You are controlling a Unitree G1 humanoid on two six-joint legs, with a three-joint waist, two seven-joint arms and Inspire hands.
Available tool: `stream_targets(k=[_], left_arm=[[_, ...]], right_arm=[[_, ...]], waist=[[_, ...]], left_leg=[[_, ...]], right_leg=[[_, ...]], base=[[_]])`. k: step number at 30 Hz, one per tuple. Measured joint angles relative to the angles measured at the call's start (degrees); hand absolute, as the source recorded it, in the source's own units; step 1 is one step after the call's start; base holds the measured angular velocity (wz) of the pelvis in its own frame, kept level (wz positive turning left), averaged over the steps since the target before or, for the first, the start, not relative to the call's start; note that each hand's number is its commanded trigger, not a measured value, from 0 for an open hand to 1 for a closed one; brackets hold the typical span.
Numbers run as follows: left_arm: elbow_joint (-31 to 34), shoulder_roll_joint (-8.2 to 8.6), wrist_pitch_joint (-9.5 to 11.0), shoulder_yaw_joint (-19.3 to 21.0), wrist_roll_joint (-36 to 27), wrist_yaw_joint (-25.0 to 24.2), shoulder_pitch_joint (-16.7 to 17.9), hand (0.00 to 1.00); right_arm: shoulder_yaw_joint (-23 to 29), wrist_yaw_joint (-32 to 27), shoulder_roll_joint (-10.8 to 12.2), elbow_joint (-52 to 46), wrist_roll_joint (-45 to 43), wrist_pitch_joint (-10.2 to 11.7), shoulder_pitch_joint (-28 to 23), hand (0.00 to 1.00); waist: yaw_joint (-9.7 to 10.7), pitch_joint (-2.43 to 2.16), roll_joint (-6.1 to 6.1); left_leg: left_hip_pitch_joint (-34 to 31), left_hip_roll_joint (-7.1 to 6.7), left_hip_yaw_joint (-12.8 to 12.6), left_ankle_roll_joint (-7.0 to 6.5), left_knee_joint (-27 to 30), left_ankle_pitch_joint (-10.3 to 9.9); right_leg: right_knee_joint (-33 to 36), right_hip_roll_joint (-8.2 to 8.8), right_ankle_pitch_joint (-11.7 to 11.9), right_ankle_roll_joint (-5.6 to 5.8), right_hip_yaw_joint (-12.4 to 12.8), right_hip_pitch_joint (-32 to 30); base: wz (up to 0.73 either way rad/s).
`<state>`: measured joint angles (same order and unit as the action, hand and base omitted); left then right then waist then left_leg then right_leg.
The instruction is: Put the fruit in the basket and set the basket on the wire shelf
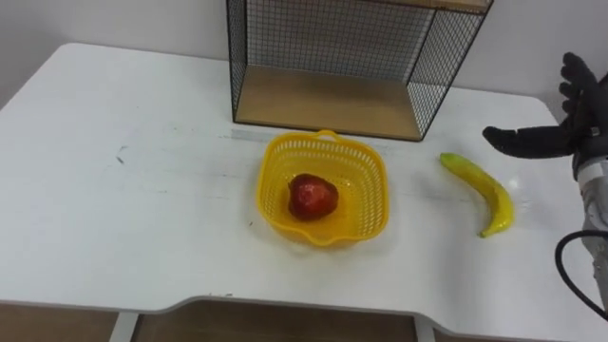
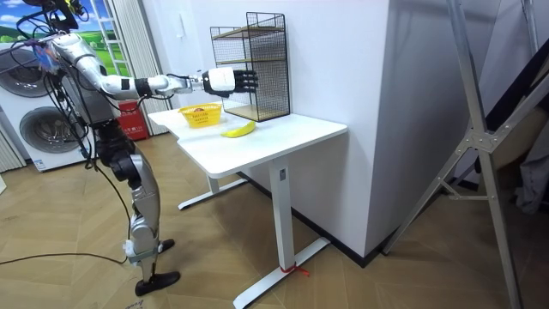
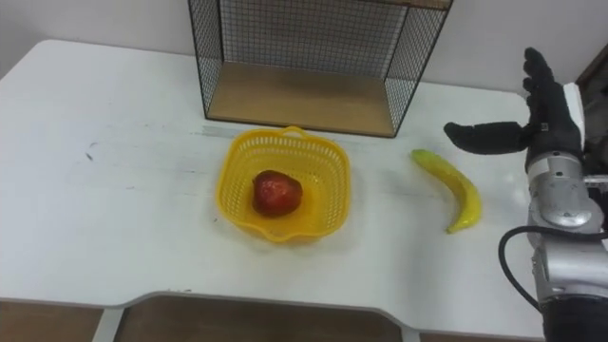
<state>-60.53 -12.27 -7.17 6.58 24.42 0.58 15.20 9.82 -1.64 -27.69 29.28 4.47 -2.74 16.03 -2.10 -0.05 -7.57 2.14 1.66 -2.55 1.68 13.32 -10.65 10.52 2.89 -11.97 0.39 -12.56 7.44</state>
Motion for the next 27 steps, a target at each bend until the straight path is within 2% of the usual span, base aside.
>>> stream_targets(k=[3, 7, 12, 15, 18, 21, 27], left_arm=[[0.0, -0.02, -0.09, 0.14, 0.12, -0.06, -0.14, 0.0], [0.37, -0.02, -0.59, 0.26, 0.31, -0.07, -0.37, 0.0], [1.14, -0.02, -1.23, 0.29, 0.31, -0.06, -0.22, 0.0], [1.13, -0.02, -1.41, 0.44, 0.29, -0.06, -0.19, 0.0], [1.03, -0.01, -1.53, 1.01, 0.24, 0.07, -0.17, 0.0], [0.83, -0.12, -1.54, 1.24, 0.23, 0.27, 0.02, 0.0], [0.71, -0.42, -1.56, 1.26, 0.22, 0.26, 0.12, 0.0]], right_arm=[[-0.7, 2.47, 0.0, 0.65, -0.28, -1.02, 0.02, 0.0], [-1.22, 5.51, -0.02, 3.13, -0.62, -1.2, 0.2, 0.0], [-1.88, 9.86, -0.04, 3.7, -2.84, -2.97, 0.2, 0.0], [-1.89, 11.55, -0.55, 4.16, -2.65, -3.12, 0.22, 0.0], [-1.88, 12.47, -1.45, 6.52, -2.48, -3.28, 0.22, 0.0], [-1.88, 13.25, -1.57, 8.23, -2.49, -3.36, 0.23, 0.0], [-1.88, 13.94, -1.85, 13.64, -2.6, -3.58, 0.23, 0.0]], waist=[[-0.03, 0.04, -0.04], [-0.22, 0.06, -0.03], [-0.21, 0.07, 0.1], [-0.23, 0.07, 0.11], [-0.24, 0.1, 0.15], [-0.24, 0.28, 0.46], [-0.33, 0.29, 0.8]], left_leg=[[-0.13, -0.02, 0.02, 0.0, 0.11, 0.0], [-0.15, -0.03, 0.05, 0.0, 0.17, 0.0], [-0.2, -0.06, 0.2, 0.0, 0.26, 0.0], [-0.36, -0.1, 0.52, 0.0, 0.31, 0.0], [-0.13, -0.21, 1.08, 0.0, 0.41, 0.0], [0.36, -0.23, 1.13, 0.0, 0.33, 0.0], [0.44, -0.35, 1.55, 0.0, 0.29, 0.0]], right_leg=[[0.0, 0.0, 0.0, 0.0, 0.06, -0.17], [-0.01, 0.02, 0.0, 0.0, 0.03, -0.18], [-0.01, 0.04, 0.0, 0.0, -0.1, -0.14], [0.0, 0.04, 0.0, 0.0, -0.35, -0.1], [-0.04, 0.08, 0.0, 0.0, -0.59, 0.41], [-0.25, 0.09, 0.0, 0.0, -0.96, 1.02], [-0.92, 0.09, 0.0, 0.02, -1.57, 1.65]], base=[[0.0], [0.0], [0.0], [0.04], [0.09], [0.01], [0.05]])
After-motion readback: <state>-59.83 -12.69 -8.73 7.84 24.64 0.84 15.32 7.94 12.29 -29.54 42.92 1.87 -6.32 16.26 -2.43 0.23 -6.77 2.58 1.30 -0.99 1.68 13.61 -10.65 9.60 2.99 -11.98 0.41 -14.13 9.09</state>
